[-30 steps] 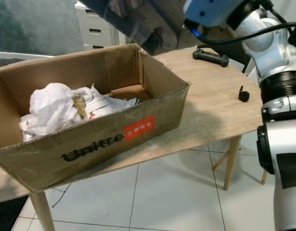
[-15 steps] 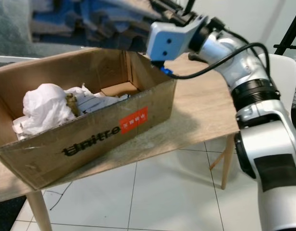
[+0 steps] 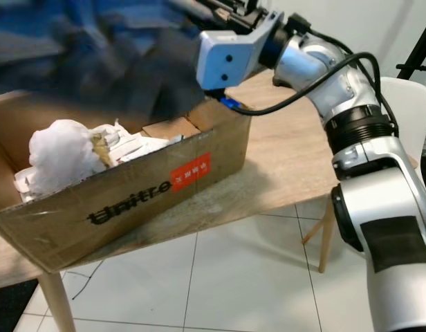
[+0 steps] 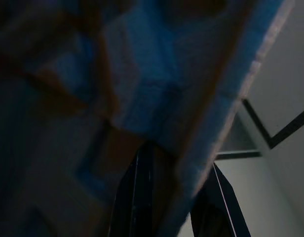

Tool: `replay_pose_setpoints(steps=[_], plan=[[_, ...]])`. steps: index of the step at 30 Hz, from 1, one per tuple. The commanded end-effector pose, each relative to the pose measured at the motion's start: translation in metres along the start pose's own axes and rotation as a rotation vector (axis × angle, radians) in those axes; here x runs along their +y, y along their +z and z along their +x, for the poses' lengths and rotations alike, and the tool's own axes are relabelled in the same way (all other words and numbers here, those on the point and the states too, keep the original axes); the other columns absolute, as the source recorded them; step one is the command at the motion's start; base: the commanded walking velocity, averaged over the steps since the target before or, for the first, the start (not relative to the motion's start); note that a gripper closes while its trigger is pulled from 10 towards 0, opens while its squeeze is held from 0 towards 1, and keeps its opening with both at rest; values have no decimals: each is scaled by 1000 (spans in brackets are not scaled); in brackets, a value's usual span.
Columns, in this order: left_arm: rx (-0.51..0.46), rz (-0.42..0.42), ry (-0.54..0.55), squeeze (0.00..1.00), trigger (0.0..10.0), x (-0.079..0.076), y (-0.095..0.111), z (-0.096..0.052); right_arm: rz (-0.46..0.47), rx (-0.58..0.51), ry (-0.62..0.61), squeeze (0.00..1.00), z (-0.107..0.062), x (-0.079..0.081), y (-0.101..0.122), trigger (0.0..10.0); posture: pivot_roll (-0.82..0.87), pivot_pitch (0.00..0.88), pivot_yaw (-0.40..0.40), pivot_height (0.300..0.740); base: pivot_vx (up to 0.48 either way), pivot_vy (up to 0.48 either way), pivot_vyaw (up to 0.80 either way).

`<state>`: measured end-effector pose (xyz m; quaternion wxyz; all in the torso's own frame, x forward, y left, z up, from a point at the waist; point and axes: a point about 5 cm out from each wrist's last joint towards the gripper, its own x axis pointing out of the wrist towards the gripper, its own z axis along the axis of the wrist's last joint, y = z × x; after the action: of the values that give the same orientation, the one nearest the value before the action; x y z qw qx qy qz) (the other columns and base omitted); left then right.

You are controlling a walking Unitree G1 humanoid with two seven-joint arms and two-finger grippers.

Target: Picking trash to rubbish bin

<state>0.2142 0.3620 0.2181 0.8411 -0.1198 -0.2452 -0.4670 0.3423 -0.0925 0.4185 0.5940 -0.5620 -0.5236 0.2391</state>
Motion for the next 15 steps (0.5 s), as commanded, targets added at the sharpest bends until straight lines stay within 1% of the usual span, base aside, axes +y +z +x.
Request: replay_pose_setpoints(steps=[1,3,5,6,7,10,12,14,15], plan=[[-9,-35,6,0,10000,-2,-11,-2,-17,-11,-85,0,0,-20,2,10000,-3,59,-64,740,0,0,0],[-8,-36,6,0,10000,-1,-11,-2,-5,3,-118,0,0,-25,0,10000,-3,56,-64,740,0,0,0],[-6,-35,2,0,10000,-1,-11,0,36,49,-160,0,-3,-27,-6,10000,0,55,-63,740,0,0,0],[-7,-36,0,0,10000,-1,-11,0,58,73,-172,0,-5,-25,-10,10000,1,55,-62,740,0,0,0],[-7,-36,0,0,10000,-1,-11,0,58,73,-172,0,-5,-25,-10,10000,1,55,-62,740,0,0,0],[-6,-40,-4,0,10000,-1,-11,1,100,180,-192,0,-15,-17,-24,10000,2,59,-56,740,0,0,0],[-4,-42,-4,0,10000,-1,-11,1,96,234,-199,0,-22,-16,-31,10000,2,59,-54,740,0,0,0],[-3,-42,-4,0,10000,-1,-10,1,88,251,-202,0,-24,-16,-33,10000,2,59,-54,740,0,0,0],[0,-45,0,0,10000,0,-10,0,80,325,-229,0,-34,-23,-42,10000,-5,63,-47,740,0,0,0]])
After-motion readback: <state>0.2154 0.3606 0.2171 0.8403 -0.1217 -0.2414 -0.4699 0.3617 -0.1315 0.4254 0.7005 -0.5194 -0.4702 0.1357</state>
